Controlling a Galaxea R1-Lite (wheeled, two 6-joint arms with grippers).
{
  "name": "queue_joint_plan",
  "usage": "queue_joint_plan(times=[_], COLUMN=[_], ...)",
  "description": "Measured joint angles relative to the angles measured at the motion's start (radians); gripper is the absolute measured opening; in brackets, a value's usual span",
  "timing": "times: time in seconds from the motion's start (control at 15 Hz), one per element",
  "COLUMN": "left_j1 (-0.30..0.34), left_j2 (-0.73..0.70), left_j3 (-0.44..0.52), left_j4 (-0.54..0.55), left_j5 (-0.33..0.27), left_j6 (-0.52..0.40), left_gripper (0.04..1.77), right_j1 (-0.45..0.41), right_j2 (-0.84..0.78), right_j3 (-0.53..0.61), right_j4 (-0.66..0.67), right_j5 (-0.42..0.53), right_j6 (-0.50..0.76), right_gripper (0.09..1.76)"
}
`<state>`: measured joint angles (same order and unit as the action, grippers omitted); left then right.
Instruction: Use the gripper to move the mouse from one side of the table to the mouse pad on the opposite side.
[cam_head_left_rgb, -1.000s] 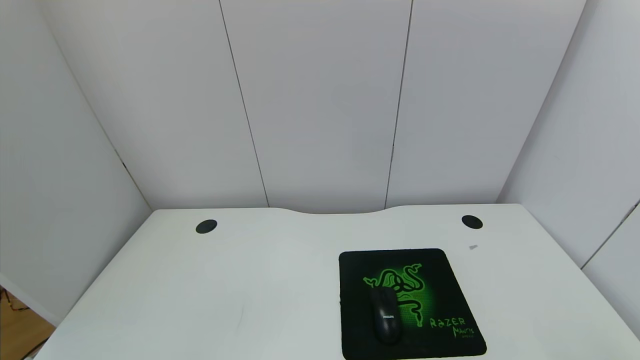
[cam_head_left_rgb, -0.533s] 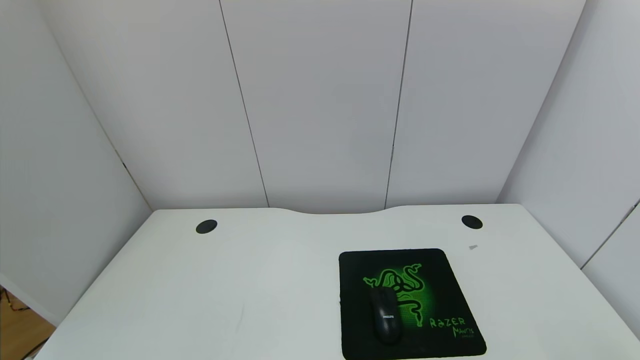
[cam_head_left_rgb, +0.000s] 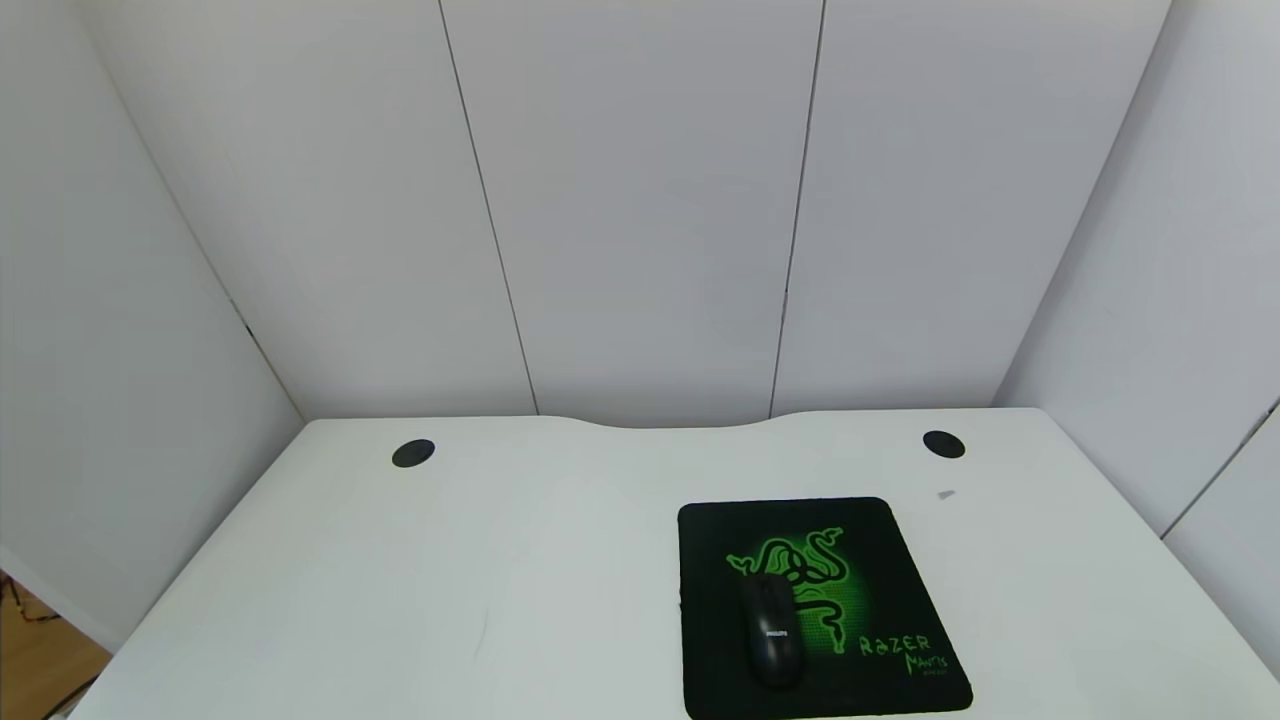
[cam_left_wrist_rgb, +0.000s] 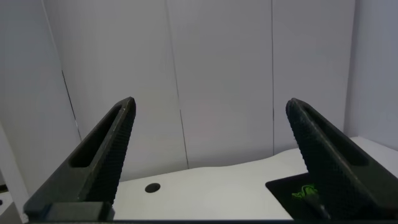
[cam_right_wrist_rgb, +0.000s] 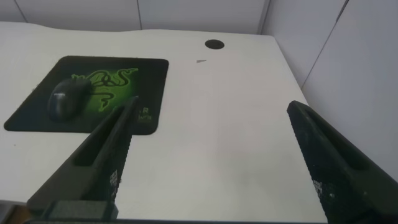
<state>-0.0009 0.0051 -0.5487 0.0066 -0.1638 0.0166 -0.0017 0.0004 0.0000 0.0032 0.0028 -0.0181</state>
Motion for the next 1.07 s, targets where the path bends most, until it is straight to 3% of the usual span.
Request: queue_joint_plan(times=[0.27, 0.53, 0.8, 1.07], left_j1=[0.001, 0.001, 0.001, 0.000], left_j2=[-0.006, -0.007, -0.007, -0.007], left_j3=[0.253, 0.487, 0.546, 0.549], left_j4=[-0.200, -0.223, -0.018, -0.007], left_j5=[0.038, 0.088, 0.139, 0.152], left_j6=[0.009, 0.010, 0.007, -0.008], left_gripper=[1.72, 1.72, 1.72, 1.72], right_j1=[0.000, 0.000, 0.000, 0.000], right_j2=[0.000, 0.000, 0.000, 0.000], right_j3=[0.000, 0.000, 0.000, 0.000], right_j4=[0.000, 0.000, 0.000, 0.000], right_j5=[0.000, 0.000, 0.000, 0.000], right_j6=[0.000, 0.000, 0.000, 0.000], right_gripper=[1.71, 1.71, 1.71, 1.71])
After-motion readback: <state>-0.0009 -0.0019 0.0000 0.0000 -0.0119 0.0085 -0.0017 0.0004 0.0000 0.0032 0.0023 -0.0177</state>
